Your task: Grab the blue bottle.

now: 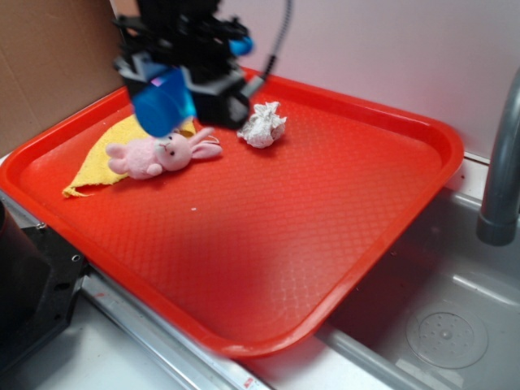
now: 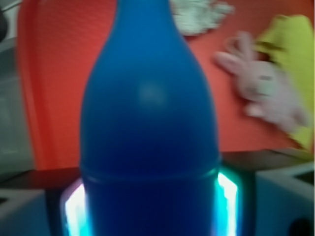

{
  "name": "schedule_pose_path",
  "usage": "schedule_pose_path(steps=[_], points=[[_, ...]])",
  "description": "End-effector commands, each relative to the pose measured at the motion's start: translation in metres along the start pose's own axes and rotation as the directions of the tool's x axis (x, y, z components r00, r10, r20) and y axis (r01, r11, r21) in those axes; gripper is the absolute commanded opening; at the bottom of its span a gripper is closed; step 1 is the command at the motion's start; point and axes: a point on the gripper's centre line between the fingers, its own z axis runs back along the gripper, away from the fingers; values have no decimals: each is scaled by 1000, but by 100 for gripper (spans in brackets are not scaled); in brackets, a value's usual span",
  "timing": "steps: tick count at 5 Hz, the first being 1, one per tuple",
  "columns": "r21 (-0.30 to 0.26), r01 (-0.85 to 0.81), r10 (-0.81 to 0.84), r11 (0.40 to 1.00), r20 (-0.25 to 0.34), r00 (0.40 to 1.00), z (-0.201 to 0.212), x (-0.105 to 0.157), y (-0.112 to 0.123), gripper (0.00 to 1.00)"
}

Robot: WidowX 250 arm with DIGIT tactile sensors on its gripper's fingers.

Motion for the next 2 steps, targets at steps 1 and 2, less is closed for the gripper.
schedule_pose_path(steps=[1, 2], points=[[33, 11, -13, 999, 56, 998, 35, 10, 25, 0], [61, 21, -25, 998, 61, 998, 34, 15, 33, 0]])
